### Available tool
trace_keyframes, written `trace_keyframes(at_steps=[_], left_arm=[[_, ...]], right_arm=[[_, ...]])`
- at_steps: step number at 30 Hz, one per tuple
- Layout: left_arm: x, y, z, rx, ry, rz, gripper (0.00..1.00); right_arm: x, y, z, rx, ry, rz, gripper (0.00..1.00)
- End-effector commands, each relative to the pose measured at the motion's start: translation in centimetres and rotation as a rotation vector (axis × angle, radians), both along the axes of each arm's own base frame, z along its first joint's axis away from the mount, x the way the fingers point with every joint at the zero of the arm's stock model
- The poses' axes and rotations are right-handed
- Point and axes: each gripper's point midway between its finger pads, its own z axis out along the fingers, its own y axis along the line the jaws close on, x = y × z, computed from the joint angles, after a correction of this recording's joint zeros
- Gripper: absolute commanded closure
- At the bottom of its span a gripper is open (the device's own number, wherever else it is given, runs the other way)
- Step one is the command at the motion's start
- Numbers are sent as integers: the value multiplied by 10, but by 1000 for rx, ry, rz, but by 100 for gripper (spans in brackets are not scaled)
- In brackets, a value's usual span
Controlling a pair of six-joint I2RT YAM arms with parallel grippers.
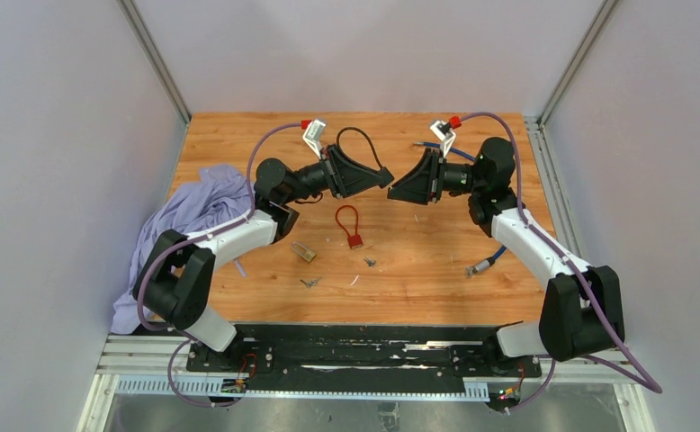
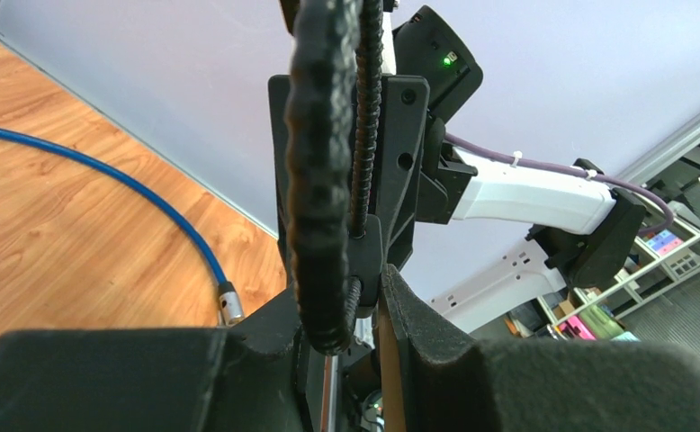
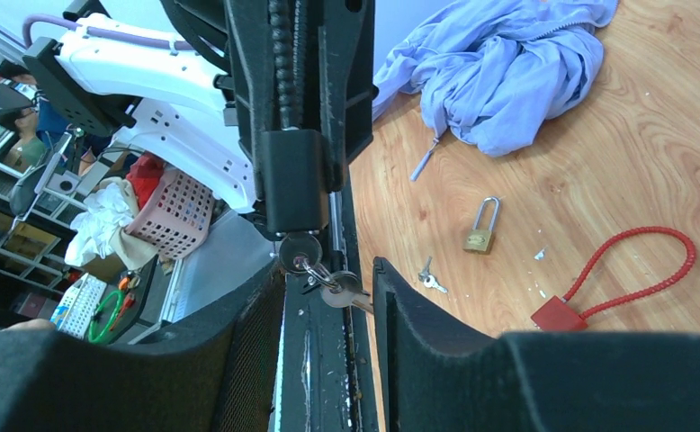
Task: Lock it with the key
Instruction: Lock the lock.
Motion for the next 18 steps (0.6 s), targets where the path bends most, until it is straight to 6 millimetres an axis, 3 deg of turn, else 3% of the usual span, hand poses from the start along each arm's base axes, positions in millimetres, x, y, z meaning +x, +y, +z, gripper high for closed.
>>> trace_keyframes(at_steps=[1,12,18], left_arm=[[-7,3,12,-24,-68,-8,100],[-5,1,7,-12,-61,-3,100],[-5,1,4,-3,-59,0,99]], right_arm=[[-5,-4,14,28,-38,29,61],[-6,-3,19,35,-32,35,71],[-4,-3,19,35,-15,38,72]])
